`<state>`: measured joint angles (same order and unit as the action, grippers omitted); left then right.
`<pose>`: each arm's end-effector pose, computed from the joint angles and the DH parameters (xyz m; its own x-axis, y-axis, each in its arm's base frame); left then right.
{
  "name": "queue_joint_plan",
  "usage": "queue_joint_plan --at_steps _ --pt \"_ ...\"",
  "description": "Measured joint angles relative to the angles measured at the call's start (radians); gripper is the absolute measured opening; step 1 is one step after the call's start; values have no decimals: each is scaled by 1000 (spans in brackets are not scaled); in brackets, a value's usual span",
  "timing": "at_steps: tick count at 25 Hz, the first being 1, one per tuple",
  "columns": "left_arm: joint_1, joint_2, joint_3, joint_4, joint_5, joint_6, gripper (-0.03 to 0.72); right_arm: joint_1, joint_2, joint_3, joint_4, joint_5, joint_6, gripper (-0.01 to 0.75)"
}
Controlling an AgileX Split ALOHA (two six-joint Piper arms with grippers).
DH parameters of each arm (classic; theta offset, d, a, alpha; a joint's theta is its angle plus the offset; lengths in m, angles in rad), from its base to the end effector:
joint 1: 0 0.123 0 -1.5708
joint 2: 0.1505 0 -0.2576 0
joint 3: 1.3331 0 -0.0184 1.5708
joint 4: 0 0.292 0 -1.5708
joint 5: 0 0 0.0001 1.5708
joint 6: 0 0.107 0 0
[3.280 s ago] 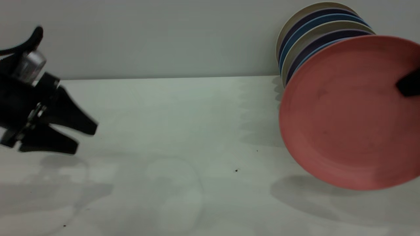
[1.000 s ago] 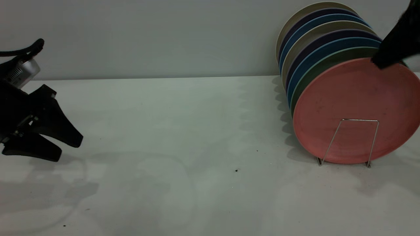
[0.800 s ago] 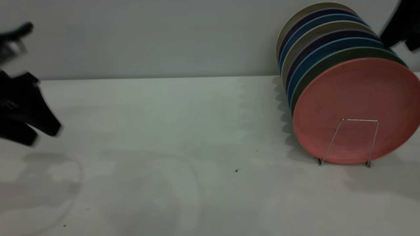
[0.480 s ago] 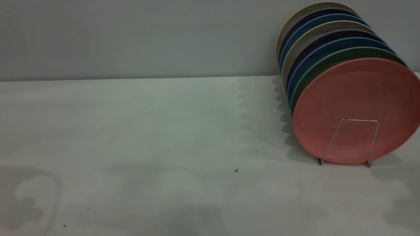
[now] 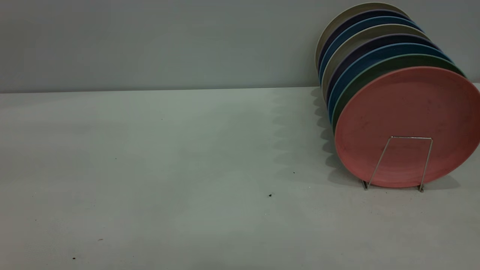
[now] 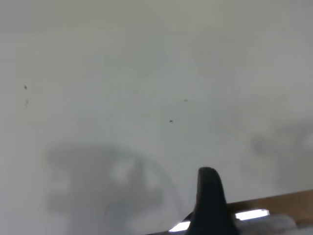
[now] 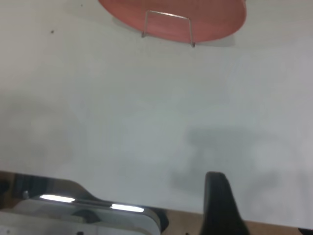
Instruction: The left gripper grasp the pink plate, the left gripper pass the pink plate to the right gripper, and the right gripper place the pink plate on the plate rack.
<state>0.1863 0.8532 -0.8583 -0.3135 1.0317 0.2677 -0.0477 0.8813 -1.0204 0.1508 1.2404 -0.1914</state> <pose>0.2149 0.0117 0.3035 -0.7781 -0.0460 -0.6264 0.0597 0.9874 -0.1466 0.2049 0.0054 0.3377 -0.8336 -0.1006 -0.5431 -0.1478 0.9880 0.0439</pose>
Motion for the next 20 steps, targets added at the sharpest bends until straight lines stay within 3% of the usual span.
queue_joint_plan --at_steps 6,14,20 --pt "0 -329 66 -2 135 -108 553 0 -267 197 3 0 -2 481" --pt "0 -681 73 18 136 -242 553 98 -528 363 -26 0 -10 463" --pt "0 -828 73 59 136 -218 553 184 -675 455 -97 0 -13 461"
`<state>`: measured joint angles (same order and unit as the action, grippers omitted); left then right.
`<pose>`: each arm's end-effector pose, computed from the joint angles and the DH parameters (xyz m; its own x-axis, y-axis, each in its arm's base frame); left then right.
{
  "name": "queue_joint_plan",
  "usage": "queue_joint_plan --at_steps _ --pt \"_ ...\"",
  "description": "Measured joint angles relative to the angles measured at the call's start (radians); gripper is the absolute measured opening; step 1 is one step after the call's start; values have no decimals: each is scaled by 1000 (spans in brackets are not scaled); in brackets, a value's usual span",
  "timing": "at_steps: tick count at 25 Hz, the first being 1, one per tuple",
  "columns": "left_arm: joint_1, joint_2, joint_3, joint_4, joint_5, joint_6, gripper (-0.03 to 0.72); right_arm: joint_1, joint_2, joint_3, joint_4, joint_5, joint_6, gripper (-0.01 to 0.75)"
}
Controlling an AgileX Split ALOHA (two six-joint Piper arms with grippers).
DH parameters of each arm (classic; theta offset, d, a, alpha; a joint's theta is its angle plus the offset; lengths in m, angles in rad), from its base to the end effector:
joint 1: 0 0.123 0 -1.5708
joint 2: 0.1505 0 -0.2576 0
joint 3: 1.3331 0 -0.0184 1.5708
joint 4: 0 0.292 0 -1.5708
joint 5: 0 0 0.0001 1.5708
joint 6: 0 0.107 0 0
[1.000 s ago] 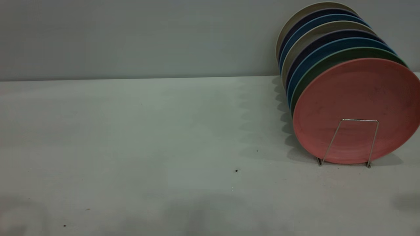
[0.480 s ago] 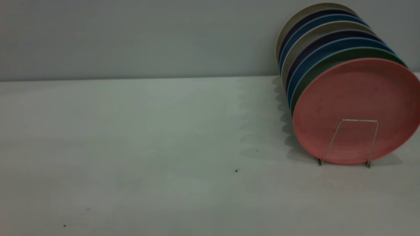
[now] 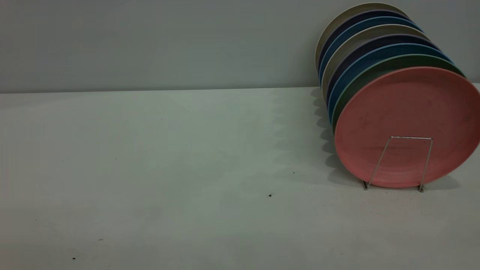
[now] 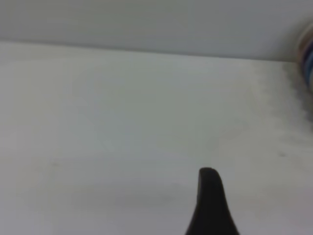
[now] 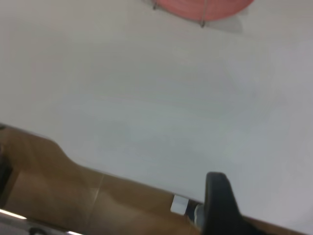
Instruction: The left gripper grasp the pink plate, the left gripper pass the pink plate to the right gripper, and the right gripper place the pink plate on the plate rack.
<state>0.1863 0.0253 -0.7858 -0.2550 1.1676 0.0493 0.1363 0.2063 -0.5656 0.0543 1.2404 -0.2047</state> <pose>0.0291 -0.0198 0.3675 -0.2994 -0.1085 -0.9480 0.0214 0.9925 -0.1203 0.0874 0.0175 0.2794 -0.6620 -0.2783 -0.6960 -0.2997 0.9493 -0.0945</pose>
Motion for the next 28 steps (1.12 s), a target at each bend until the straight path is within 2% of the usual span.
queue_joint_plan --at_steps 6,10,15,21,28 --pt "-44 -29 10 93 0 35 553 45 -111 48 -3 -2 1 461" --pt "-122 -37 100 141 0 35 553 91 -170 49 -16 -2 4 461" --pt "-194 -39 227 181 -5 35 553 93 -225 49 -16 -5 6 461" --pt "-203 -39 295 185 -23 35 553 93 -227 84 14 -81 15 461" --pt "-203 -39 298 185 -30 37 553 93 -227 85 19 -94 15 460"
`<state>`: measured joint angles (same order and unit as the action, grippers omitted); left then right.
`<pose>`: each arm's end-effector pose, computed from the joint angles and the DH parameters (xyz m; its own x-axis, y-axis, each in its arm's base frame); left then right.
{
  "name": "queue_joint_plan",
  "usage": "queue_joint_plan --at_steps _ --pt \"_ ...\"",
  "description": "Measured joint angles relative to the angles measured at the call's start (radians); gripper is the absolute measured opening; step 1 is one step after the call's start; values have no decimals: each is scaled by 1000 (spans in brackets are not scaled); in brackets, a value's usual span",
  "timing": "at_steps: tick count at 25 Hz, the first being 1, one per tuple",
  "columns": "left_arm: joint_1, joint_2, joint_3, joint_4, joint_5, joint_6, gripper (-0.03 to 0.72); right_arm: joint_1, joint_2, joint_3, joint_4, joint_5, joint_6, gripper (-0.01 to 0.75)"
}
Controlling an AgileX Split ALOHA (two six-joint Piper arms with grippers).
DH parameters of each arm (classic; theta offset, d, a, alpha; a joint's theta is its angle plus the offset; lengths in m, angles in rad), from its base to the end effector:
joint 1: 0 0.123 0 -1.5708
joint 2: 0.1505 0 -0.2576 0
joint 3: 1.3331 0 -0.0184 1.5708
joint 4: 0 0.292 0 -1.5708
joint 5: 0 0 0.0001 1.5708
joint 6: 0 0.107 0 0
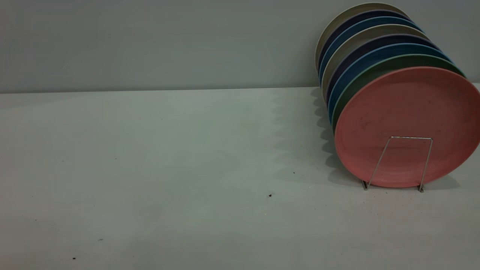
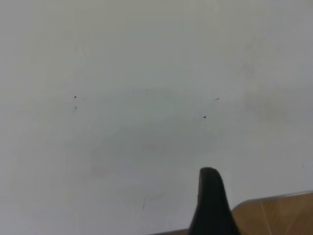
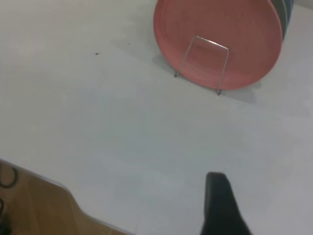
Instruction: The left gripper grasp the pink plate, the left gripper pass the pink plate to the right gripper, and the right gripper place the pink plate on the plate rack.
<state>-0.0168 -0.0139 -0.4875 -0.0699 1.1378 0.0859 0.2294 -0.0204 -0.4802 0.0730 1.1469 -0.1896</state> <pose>0.0684 -0.0079 0.2798 -0.5163 0.0651 -0.8539 0.1002 0.9949 0.0152 0.0645 0.0224 0.2770 -0.4644 -0.2712 -0.8431 -0.3601 0.9275 -0.1000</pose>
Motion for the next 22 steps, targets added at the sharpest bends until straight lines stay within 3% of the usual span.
queue_joint_plan --at_steps 11,18,22 --pt "0 0 0 0 0 -1 553 -2 0 0 1 -1 0 460" --pt "0 -7 0 0 0 -1 553 -142 0 0 4 -1 0 460" --pt "0 -8 0 0 0 -1 553 -164 0 0 4 -2 0 460"
